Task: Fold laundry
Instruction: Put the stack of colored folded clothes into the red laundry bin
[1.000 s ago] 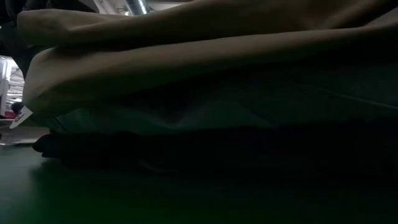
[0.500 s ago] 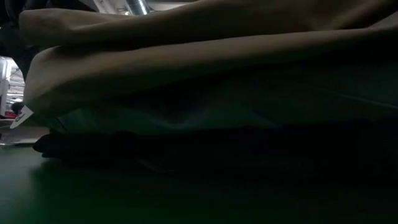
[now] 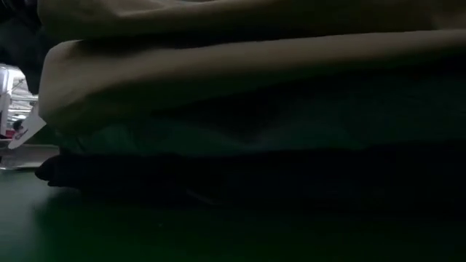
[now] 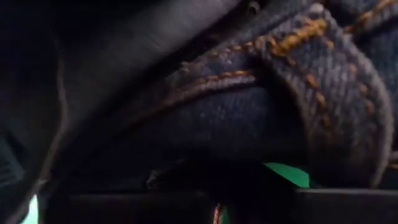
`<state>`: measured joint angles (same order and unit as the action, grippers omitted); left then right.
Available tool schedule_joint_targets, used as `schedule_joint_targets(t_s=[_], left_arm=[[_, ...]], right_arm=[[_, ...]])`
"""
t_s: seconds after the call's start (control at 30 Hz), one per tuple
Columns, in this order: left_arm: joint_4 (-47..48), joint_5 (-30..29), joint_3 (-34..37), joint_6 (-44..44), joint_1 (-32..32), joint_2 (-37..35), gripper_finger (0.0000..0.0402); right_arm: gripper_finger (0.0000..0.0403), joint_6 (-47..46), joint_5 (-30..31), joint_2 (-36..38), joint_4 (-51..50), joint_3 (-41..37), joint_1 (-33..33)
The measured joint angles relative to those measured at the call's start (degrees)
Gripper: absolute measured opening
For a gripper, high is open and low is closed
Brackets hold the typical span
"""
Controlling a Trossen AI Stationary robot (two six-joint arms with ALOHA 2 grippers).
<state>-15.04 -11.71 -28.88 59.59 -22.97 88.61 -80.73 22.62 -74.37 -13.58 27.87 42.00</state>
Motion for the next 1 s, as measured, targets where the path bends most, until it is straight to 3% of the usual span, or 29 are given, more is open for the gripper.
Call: schedule_joint_targets(t_s=[0.13,0.3,0.57,0.7,1.0], left_arm=[[-0.06,0.18,0.00,-0.26,-0.19,-3.17,0.0007],[-0.23,-0.10,-0.02,-1.56,-0.25,-8.52,0.0006],[-1.45,-1.03,-0.02,-1.70,-0.25,-15.45,0.0005],[-2.77,-1.24,-0.09,-1.75,-0.25,-16.67,0.0005],[-9.94,-1.15,-0.20,-2.91,-0.20,-16.78,0.0005]], right_arm=[[0.0031,-0.01,0.70,0.00,-0.06,1.01,-0.03],[0.0008,0.82,5.77,0.00,0.03,3.58,0.02],[0.0013,2.16,10.97,0.02,0.39,7.59,-0.02],[0.0007,4.35,15.03,0.02,0.39,9.89,-0.38],[0.0005,13.23,14.82,0.11,0.03,16.50,-5.11]])
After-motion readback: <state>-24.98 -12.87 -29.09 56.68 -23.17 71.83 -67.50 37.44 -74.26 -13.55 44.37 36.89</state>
